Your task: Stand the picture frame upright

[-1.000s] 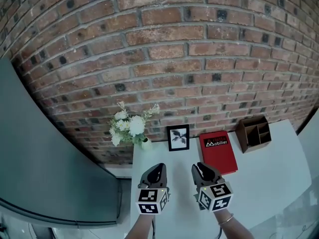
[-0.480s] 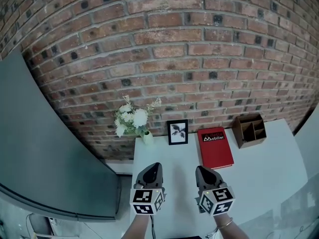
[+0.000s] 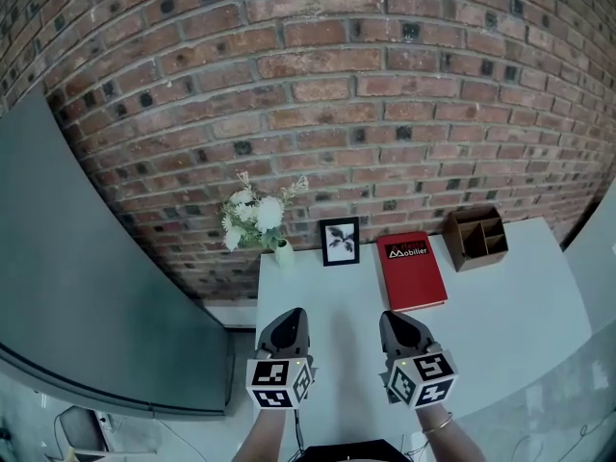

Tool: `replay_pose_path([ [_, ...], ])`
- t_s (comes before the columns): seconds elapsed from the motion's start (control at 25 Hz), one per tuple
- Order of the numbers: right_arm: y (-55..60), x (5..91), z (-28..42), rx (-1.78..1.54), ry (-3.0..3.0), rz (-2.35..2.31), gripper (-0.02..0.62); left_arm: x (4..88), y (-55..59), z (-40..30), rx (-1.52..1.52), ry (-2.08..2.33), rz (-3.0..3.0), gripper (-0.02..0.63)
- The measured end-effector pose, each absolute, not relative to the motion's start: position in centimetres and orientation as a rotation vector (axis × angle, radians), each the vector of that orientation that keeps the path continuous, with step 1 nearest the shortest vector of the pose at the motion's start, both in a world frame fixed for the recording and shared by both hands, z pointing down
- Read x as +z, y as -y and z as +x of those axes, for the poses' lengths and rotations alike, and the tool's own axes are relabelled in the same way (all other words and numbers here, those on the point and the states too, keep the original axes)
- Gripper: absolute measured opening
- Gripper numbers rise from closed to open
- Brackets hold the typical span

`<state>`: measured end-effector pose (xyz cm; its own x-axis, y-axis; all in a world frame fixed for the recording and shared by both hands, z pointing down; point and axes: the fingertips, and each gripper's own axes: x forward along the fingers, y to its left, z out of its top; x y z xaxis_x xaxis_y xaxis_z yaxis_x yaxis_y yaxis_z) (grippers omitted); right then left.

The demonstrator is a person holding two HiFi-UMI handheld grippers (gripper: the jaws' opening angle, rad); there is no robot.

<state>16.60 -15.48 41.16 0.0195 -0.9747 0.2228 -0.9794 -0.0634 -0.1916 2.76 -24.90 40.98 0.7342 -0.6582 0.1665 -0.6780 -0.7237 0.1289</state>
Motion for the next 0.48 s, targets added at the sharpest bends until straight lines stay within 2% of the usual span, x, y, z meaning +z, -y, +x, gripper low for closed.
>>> replay_pose_path([
  [0.48,14.2,42.5,16.3,0.484,2.086,2.255,0.002,41.8,24.6,1.6,0.178,1.048,2.737,-0.008],
])
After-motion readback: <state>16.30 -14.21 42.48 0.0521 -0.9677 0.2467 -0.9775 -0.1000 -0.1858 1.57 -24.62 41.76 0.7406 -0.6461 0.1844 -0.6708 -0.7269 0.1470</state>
